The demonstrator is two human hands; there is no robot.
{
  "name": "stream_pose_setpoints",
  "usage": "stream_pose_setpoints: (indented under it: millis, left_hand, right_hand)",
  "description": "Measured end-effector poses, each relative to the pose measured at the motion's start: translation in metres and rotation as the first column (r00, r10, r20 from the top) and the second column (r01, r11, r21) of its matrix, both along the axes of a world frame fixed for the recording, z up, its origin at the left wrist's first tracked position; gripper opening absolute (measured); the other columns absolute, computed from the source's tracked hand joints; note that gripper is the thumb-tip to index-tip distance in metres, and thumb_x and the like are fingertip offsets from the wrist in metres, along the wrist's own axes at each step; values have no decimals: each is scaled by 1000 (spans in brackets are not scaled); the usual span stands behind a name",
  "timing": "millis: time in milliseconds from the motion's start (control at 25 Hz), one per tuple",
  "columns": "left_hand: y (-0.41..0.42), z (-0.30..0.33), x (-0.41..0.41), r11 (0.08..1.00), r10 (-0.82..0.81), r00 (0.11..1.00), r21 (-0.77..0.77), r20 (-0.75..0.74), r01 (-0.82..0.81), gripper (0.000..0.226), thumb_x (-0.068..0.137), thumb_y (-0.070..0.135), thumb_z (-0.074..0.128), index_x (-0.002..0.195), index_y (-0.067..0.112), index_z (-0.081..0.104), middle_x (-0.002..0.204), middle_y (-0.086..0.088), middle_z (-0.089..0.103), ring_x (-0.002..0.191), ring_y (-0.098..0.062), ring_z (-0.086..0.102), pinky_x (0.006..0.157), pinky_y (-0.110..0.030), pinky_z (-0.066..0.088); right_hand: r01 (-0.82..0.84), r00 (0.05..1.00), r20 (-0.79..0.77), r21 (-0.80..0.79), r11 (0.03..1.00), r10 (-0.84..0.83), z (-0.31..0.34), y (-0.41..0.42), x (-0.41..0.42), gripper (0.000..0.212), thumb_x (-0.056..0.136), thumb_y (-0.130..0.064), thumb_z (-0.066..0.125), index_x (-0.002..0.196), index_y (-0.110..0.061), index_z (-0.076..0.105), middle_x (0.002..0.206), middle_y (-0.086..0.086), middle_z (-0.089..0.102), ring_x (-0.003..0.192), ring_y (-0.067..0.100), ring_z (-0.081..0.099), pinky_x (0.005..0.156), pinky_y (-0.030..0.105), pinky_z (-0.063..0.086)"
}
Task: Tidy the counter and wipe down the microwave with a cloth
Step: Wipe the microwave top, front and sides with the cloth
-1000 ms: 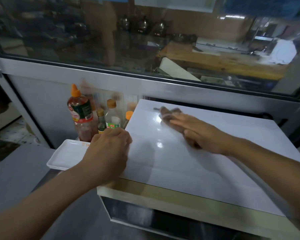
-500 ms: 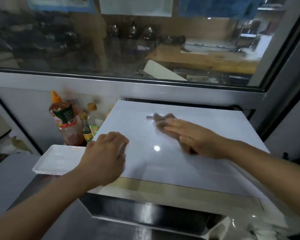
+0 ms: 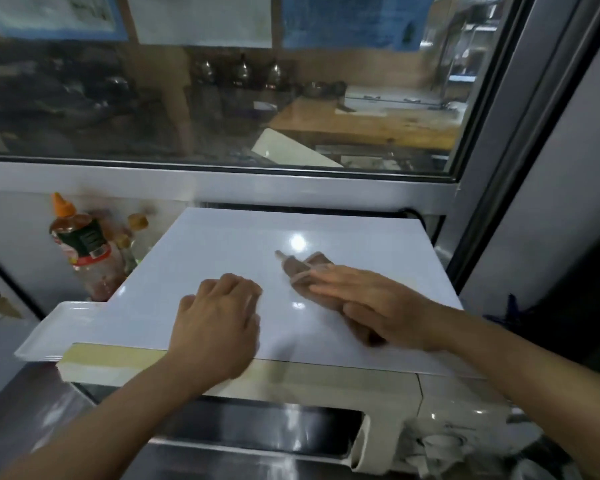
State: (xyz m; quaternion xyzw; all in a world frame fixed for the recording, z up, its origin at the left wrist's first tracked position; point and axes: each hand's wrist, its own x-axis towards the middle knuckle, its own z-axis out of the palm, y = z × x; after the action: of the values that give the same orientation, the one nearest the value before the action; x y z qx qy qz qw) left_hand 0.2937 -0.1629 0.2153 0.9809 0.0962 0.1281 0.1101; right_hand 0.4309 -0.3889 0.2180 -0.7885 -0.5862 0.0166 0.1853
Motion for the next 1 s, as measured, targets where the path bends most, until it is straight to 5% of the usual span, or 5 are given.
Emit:
stream_pose_setpoints:
  millis: [200,320,480,720,1000]
  left_hand:
    - [-7,2,0,998,59,998,16,-36,-58,32,89,30,43,121,30,48,129,10,47,114,-16,46,96,-39,39]
    - [-18,7,2,994,113,993,12,-34,-113,29,88,26,47,117,27,51,128,9,51,114,-17,48,97,-38,39]
    - [-49,7,2,996,-64,995,-56,81,69,26,85,14,53,108,23,62,116,10,60,107,-22,56,90,-43,45]
    - [-68,1,3,995,-100,994,-26,41,101,38,86,14,51,120,30,56,132,13,50,122,-20,44,97,-40,35]
    - [-70,1,4,997,-69,998,-42,15,69,39,88,16,48,125,27,54,135,10,48,121,-21,42,95,-41,36]
  right_hand:
    - [322,946,-14,-70,944,-324,20,5,54,51,98,-8,34,146,-28,31,156,-13,21,143,9,18,116,32,20]
    - [249,967,58,-34,968,-247,4,-22,17,47,101,-23,30,148,-27,26,157,-12,15,144,2,5,118,24,5]
    - [151,988,0,97,984,-152,-16,-78,-23,49,97,-35,32,146,-36,27,154,-17,24,144,4,17,116,30,17]
    - [605,786,-165,3,796,-596,-2,-67,79,47,101,-21,35,147,-15,30,159,-3,11,145,15,16,117,28,12]
    - [666,729,-277,75,742,-626,-18,-90,-5,53,100,-30,32,151,-21,19,159,-14,-5,143,12,15,106,22,16]
